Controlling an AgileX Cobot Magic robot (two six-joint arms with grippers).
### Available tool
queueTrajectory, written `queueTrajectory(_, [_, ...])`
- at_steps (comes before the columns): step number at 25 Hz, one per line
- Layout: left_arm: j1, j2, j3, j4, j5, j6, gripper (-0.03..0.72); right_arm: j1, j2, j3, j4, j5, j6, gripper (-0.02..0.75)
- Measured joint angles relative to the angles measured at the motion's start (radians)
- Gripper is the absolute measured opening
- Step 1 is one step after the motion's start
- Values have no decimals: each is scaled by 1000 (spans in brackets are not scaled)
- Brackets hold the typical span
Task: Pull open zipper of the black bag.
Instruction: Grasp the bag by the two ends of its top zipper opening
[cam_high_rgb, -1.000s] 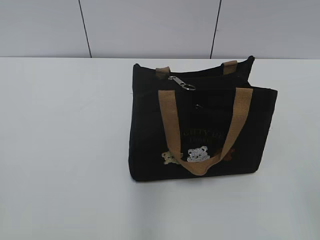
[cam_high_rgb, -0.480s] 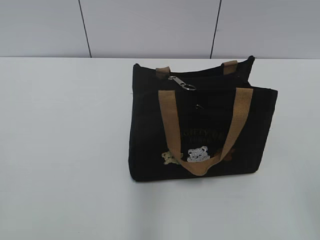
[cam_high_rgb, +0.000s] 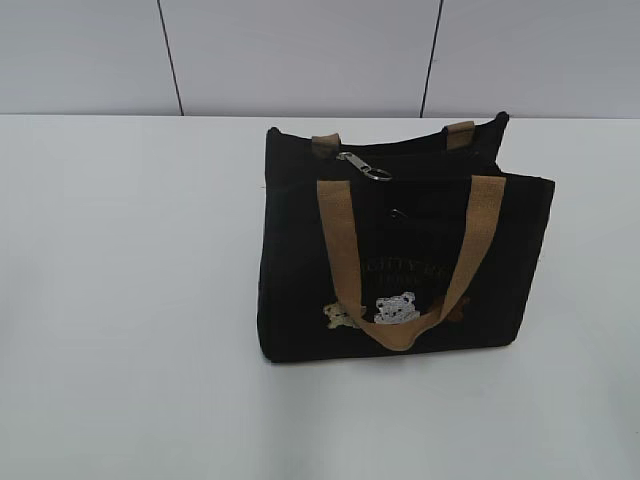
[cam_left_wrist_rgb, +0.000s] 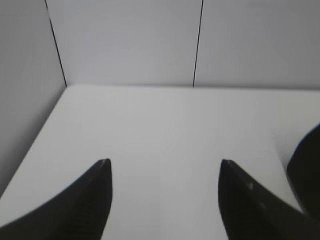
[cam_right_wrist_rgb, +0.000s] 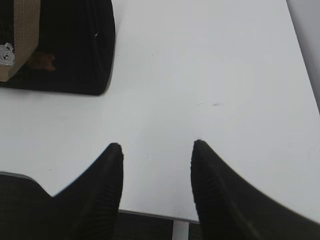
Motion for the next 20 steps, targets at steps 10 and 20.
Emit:
queueTrajectory(10, [0, 467, 50, 0, -607, 3, 448, 0, 0, 0, 0, 0, 0, 343])
queueTrajectory(20, [-122, 1030, 133, 224, -1310, -96, 397, 0, 0, 0, 0, 0, 0, 343])
